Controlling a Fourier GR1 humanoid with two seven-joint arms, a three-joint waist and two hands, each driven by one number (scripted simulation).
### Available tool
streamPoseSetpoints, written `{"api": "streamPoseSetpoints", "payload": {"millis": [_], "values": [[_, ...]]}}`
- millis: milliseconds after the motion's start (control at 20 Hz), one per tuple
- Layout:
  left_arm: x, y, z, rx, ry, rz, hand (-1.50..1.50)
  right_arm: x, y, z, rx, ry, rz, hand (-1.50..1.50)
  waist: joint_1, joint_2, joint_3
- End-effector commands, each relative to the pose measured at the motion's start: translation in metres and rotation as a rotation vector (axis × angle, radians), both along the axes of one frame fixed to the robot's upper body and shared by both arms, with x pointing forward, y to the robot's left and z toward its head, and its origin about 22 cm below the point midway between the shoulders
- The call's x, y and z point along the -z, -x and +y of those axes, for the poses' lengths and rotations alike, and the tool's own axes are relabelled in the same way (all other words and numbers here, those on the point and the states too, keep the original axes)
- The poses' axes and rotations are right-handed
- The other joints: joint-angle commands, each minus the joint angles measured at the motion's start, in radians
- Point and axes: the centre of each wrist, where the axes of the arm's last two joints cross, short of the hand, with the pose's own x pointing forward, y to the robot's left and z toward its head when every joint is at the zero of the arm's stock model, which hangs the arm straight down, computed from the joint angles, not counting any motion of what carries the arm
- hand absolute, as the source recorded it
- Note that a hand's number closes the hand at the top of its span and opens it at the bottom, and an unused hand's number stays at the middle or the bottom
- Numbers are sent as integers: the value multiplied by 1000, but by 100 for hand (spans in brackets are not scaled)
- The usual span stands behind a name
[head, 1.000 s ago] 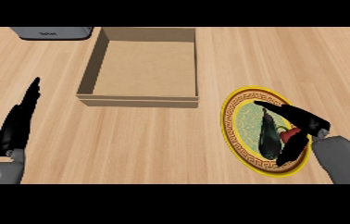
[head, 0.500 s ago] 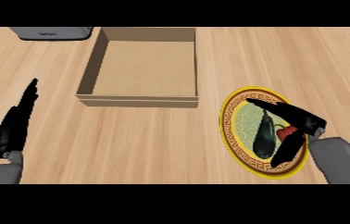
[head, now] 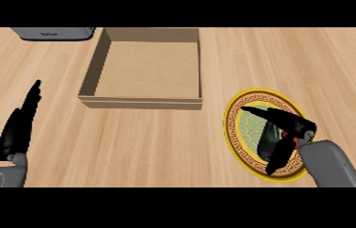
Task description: Pick the eggplant from the plate and place it in the cardboard box
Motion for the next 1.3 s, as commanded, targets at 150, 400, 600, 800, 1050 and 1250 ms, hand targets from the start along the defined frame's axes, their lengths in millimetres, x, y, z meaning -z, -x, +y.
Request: {"api": "streamPoseSetpoints", "payload": {"millis": [150,400,600,800,1050,1250], "values": [[13,2,9,-2,-1,-13,0,26,-2,28,32,59,16,150,1,2,1],[-20,-7,0,27,-13,-10,0,42,0,17,62,101,-213,150,6,2,2],[-4,-7,7,-9,9,4,0,30,16,17,103,134,-300,150,-5,0,1],[-10,4,-10,4,0,-6,0,8,-12,-10,158,207,-417,150,5,0,1],[3,11,11,-43,-8,35,0,6,7,78,593,428,-501,150,-39,-32,-8],[4,9,8,-29,-5,33,0,-13,14,120,759,550,-623,150,-51,-35,-10]]}}
